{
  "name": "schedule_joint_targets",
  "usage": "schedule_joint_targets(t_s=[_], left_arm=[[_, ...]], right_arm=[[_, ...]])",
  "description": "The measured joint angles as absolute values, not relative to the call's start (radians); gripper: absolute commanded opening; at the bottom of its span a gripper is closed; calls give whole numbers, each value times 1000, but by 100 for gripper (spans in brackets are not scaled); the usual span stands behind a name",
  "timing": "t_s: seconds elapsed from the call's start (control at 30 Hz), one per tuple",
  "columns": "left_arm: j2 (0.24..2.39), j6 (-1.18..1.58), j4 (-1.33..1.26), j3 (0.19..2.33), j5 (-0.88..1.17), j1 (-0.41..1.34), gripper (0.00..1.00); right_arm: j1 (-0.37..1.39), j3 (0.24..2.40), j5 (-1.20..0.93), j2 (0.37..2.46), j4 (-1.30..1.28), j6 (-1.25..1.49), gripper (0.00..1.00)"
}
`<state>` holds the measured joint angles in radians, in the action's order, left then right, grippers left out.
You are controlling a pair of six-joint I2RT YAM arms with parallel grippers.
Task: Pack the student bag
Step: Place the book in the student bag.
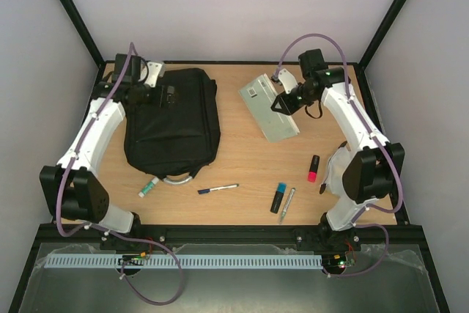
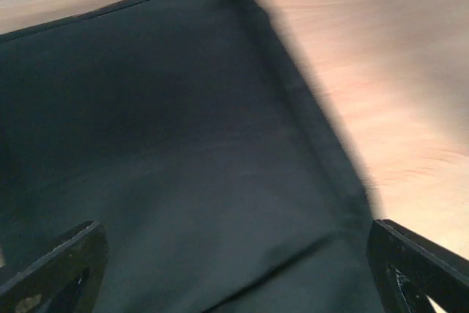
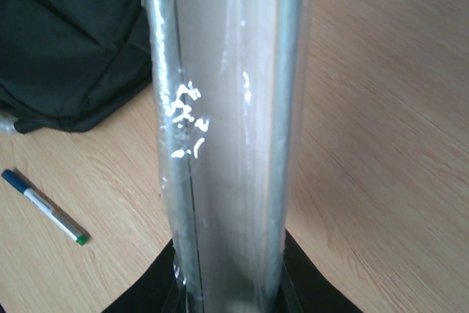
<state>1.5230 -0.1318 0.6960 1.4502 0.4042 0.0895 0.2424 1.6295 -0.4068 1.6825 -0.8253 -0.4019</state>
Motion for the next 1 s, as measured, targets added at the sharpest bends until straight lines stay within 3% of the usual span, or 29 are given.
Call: schedule_joint_targets(t_s=[0.13, 0.27, 0.4, 0.67, 1.0], left_arm=[[1465, -28, 611, 1304, -3, 74, 99], [1484, -15, 596, 1191, -103, -44, 98], [1447, -124, 598, 1134, 42, -97, 90], [1319, -588, 805, 1098, 463, 2, 79], [1465, -1019, 1089, 1092, 464, 37, 84]], right_arm=[[242, 1601, -382, 1651, -844, -436, 1], [242, 1581, -366, 1627, -863, -463, 1], [242, 1561, -347, 1623, -862, -464, 1], [242, 1523, -300, 1623, -852, -428, 1], [242, 1519, -343, 1623, -840, -411, 1]])
